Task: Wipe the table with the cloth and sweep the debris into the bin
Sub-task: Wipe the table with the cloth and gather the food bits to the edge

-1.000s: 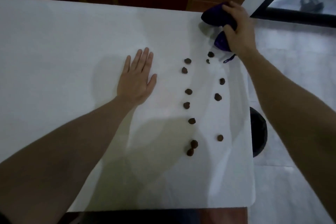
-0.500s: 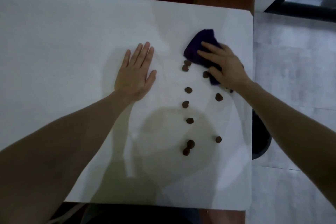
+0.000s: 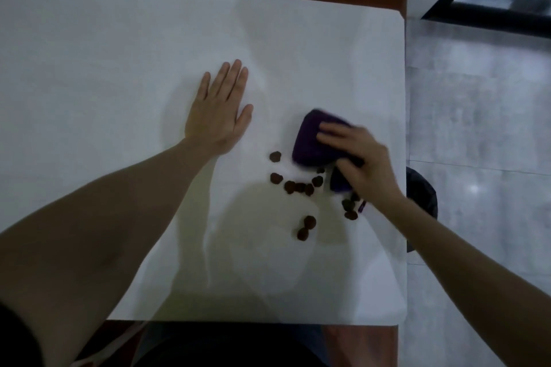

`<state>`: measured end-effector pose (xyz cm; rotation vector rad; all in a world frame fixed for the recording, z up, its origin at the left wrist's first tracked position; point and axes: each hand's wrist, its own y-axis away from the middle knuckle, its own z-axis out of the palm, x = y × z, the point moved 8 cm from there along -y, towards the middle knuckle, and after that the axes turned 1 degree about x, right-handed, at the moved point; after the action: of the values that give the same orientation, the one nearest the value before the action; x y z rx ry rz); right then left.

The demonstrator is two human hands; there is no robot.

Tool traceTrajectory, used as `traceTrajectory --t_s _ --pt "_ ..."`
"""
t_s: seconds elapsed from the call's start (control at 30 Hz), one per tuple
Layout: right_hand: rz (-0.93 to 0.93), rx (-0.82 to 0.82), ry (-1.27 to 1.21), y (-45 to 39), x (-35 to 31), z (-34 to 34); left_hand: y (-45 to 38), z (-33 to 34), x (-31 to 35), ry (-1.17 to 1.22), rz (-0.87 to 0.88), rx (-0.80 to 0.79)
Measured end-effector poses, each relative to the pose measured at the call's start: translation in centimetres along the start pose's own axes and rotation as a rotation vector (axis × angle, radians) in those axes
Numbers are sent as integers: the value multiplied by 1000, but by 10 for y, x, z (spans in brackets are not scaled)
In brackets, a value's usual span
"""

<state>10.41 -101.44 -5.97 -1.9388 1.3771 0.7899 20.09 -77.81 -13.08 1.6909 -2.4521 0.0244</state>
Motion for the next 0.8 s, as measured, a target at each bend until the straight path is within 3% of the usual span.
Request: traceTrajectory --t_s 0.17,0.33,0.53,0.8 --pt "87 148 72 -69 21 -56 -1 1 0 22 12 4" --pt "151 -50 434 -106 97 -59 -1 -1 0 24 10 -5" --pt "86 -69 487 -59 87 -36 5 -4 -1 88 31 -42" --pt "80 -99 414 46 33 9 81 2 4 82 26 -8"
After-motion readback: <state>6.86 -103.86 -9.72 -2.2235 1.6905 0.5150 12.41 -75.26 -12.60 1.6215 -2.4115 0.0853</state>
